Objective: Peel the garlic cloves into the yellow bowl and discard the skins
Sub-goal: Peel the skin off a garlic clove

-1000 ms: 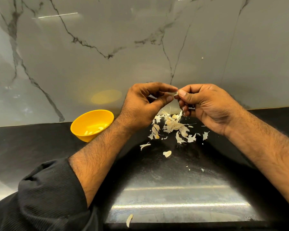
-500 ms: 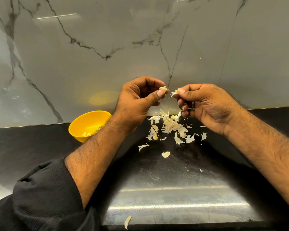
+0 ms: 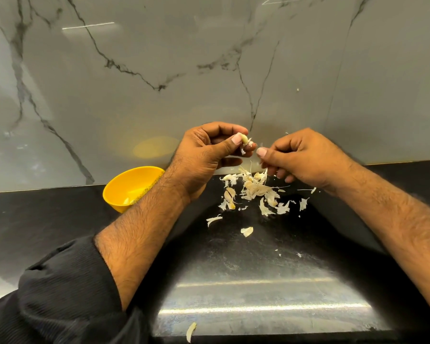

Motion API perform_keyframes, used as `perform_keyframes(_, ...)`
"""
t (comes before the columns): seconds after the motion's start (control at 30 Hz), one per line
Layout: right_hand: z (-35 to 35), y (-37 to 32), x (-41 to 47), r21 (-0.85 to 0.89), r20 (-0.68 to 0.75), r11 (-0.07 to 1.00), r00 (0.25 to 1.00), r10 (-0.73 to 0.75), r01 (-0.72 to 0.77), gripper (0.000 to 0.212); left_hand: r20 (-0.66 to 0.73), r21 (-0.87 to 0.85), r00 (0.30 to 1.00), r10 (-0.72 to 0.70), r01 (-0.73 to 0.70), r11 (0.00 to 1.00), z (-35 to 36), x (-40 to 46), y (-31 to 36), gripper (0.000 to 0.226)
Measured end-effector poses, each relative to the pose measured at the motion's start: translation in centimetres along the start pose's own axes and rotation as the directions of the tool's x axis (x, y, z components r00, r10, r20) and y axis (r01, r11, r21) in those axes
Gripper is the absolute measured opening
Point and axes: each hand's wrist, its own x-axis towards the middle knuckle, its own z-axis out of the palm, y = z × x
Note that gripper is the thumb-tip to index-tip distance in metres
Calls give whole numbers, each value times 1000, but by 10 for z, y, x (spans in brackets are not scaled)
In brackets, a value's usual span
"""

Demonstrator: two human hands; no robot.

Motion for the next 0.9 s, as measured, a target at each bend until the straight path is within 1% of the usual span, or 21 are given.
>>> perform_keyframes(0.03,-2,1,1,13,-45,1000,999,-7,7,21,-1,1,1000,-6,6,1000,0,0,0,17)
perform_keyframes(0.07,-4,1,1,15,-69,1000,997,-25,26,14,-2,6,1000,-10,10,1000,0,0,0,17)
perform_keyframes(0.1,-5,1,1,5,-69,999,997,-35,35,14,-4,12,1000,-14,14,1000,0,-1,0,16)
perform_keyframes(0.13,-5,2,1,-8,-46,999,998,-32,32,22,-6,18,1000,-18,18,1000,0,-1,0,16)
perform_keyframes(0.17,-5,2,1,-16,-29,1000,999,-23,23,26,-7,23,1000,-21,22,999,0,-1,0,15)
perform_keyframes(0.23,-5,3,2,-72,-18,997,999,-35,33,13,-10,27,1000,-28,28,999,0,-1,-1,15)
perform_keyframes(0.3,-4,2,1,-108,-25,994,999,-26,23,23,-15,23,999,-36,36,999,0,0,-1,14)
perform_keyframes(0.33,-5,3,3,-109,-21,994,1000,-22,19,21,-16,22,999,-39,40,999,0,0,-1,14)
perform_keyframes(0.37,-6,2,1,-108,-10,994,1000,-24,23,12,-17,24,999,-41,42,999,-1,0,-1,15)
perform_keyframes(0.4,-6,2,0,-111,28,993,999,-34,37,10,-17,26,999,-43,43,999,-1,0,-1,15)
perform_keyframes(0.43,-6,1,0,-113,48,993,998,-34,40,19,-17,30,999,-44,45,999,0,0,-1,15)
perform_keyframes(0.47,-6,2,0,-116,53,992,998,-36,42,20,-17,32,999,-46,46,998,0,0,-1,15)
perform_keyframes(0.5,-4,1,0,-108,33,993,999,-33,37,14,-17,31,999,-48,49,998,0,0,-1,15)
perform_keyframes(0.57,-4,1,0,-91,0,996,1000,-25,24,19,-24,33,998,-52,53,998,0,1,-1,15)
perform_keyframes(0.63,-4,2,-1,-84,-22,996,999,-42,40,11,-32,40,998,-53,54,998,-1,1,-1,15)
perform_keyframes(0.7,-5,1,-3,-41,-37,996,996,-77,75,22,-34,56,998,-54,56,997,-1,0,-1,14)
perform_keyframes(0.77,-4,0,-3,36,-51,991,991,-125,127,21,-36,78,998,-58,60,995,0,1,-2,14)
perform_keyframes(0.83,1,-1,-4,102,-47,981,986,-161,165,18,-44,95,997,-60,64,993,2,1,-4,19)
perform_keyframes(0.9,5,-2,-3,107,-46,978,983,-175,179,16,-50,97,997,-66,71,993,4,1,-4,30)
